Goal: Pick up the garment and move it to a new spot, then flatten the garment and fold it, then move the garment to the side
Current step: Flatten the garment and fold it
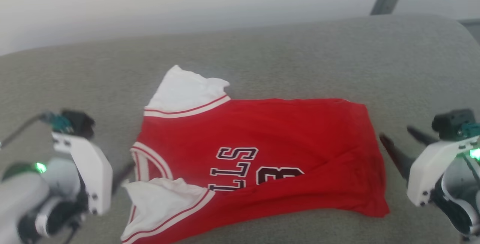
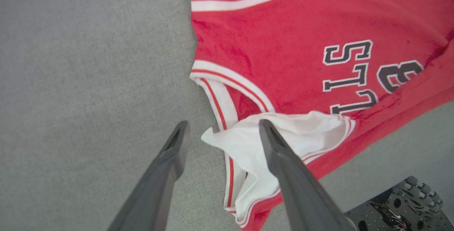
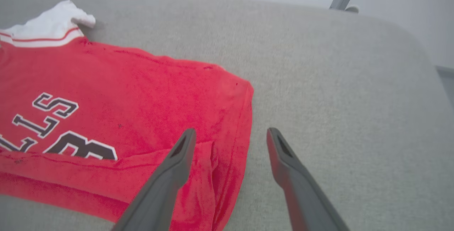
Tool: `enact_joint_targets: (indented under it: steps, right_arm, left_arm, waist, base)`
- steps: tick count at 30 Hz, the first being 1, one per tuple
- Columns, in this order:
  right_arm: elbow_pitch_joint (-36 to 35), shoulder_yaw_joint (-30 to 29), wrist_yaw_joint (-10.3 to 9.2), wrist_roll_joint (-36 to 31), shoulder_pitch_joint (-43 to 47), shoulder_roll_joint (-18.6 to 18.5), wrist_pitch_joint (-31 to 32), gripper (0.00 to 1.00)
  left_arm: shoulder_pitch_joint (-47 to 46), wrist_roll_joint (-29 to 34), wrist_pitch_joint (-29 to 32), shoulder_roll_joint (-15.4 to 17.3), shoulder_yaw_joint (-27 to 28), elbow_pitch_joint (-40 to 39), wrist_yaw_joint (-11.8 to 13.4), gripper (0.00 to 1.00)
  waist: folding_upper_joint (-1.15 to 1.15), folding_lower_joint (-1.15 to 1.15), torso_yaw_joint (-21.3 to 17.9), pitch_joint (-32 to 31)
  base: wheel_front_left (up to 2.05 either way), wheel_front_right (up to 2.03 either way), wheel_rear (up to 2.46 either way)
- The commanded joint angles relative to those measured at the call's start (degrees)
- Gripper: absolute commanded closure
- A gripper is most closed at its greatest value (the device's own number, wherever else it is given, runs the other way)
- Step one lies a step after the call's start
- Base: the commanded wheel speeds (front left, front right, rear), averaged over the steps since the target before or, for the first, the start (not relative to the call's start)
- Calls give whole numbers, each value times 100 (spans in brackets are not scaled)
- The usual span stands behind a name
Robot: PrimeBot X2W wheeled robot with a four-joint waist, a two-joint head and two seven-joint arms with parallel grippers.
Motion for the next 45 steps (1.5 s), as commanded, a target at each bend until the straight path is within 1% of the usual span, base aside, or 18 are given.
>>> enact_joint_targets:
  steps: [1,2,5,7,9,11,15,17,23,25,27,35,38,39,40,41,42,45]
  right_arm:
    - [-66,-14,-4,-101,-95,81,-269,0]
    - [-75,-40,-4,-160,-163,147,-497,0]
    - [-111,64,-4,-467,-341,265,-1212,0]
    - [-104,122,-3,-671,-466,341,-1689,0]
    - [-33,103,-4,-830,-583,502,-2158,0]
    - [21,127,-3,-996,-663,645,-2592,0]
    - [190,86,-5,-1309,-815,934,-3278,0]
    - [297,98,-2,-1425,-851,1088,-3497,0]
    - [597,185,-4,-1571,-1018,1343,-3798,0]
    - [676,222,-4,-1614,-1063,1388,-3844,0]
    - [773,280,-4,-1639,-1169,1474,-3918,0]
    - [968,390,-4,-1601,-1324,1566,-3879,0]
    - [1027,444,-4,-1543,-1348,1562,-3817,0]
    - [1027,444,-4,-1543,-1348,1562,-3817,0]
    - [1051,460,-4,-1517,-1366,1563,-3783,0]
    - [1056,482,-4,-1501,-1398,1556,-3763,0]
    - [1072,503,-4,-1454,-1426,1559,-3715,0]
    - [1116,614,-4,-1331,-1508,1526,-3491,0]
  left_arm:
    - [-143,58,-26,-21,57,80,-54,0]
    - [-234,81,-33,-42,101,169,-85,0]
    - [-555,254,-63,-169,203,500,-308,0]
    - [-774,420,-104,-273,237,777,-499,0]
    - [-981,454,-145,-403,306,1107,-658,0]
    - [-1173,582,-190,-536,313,1428,-878,0]
    - [-1545,744,-256,-795,350,2109,-1262,0]
    - [-1734,870,-287,-910,330,2411,-1473,0]
    - [-2241,1191,-248,-1277,199,3307,-2065,0]
    - [-2380,1238,-182,-1397,166,3626,-2207,0]
    - [-2671,1301,12,-1599,103,4231,-2408,0]
    - [-2923,1181,551,-2012,-13,5229,-2586,0]
    - [-2875,1110,738,-2183,-62,5565,-2607,0]
    - [-2875,1110,738,-2183,-62,5565,-2607,0]
    - [-2860,1088,783,-2238,-72,5683,-2592,10]
    - [-2831,1072,848,-2296,-91,5794,-2601,60]
    - [-2802,1014,900,-2345,-79,5895,-2616,100]
    - [-2814,970,948,-2478,-49,6143,-2631,100]
  waist:
    - [0,0,-122,55]
    - [0,0,-177,80]
    - [0,0,-334,176]
    - [0,0,-432,255]
    - [0,0,-529,346]
    - [0,0,-620,446]
    - [0,0,-782,669]
    - [0,0,-851,782]
    - [0,0,-1010,1108]
    - [0,0,-1060,1209]
    - [0,0,-1161,1402]
    - [0,0,-1284,1649]
    - [0,0,-1296,1711]
    - [0,0,-1296,1711]
    - [0,0,-1296,1731]
    - [0,0,-1297,1747]
    - [0,0,-1298,1762]
    - [0,0,-1297,1789]
  base:
    - [0,0,0]
    - [0,0,0]
    - [0,0,0]
    - [0,0,0]
    - [0,0,0]
    - [0,0,0]
    - [0,0,0]
    - [0,0,0]
    - [0,0,0]
    - [0,0,0]
    - [0,0,0]
    - [0,0,0]
    - [0,0,0]
    - [0,0,0]
    - [0,0,0]
    - [0,0,0]
    - [0,0,0]
    - [0,0,0]
